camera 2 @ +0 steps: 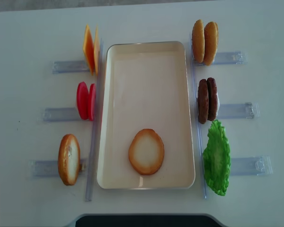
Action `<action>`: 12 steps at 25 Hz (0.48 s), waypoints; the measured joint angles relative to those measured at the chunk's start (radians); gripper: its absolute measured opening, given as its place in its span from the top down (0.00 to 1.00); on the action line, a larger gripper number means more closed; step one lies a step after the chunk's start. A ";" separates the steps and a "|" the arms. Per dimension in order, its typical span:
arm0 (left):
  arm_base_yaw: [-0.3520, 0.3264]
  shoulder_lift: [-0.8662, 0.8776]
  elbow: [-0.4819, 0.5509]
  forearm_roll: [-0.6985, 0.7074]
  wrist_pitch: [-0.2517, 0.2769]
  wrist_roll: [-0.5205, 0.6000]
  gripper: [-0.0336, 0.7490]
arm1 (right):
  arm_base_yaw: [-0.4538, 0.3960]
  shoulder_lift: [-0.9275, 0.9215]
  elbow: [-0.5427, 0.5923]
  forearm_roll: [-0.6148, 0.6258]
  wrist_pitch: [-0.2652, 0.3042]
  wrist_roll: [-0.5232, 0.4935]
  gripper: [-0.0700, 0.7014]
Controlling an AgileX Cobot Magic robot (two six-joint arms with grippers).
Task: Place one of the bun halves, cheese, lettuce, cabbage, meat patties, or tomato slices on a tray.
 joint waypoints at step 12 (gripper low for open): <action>0.000 -0.321 0.199 -0.127 0.001 0.045 0.78 | 0.000 0.000 0.000 0.000 0.000 0.000 0.37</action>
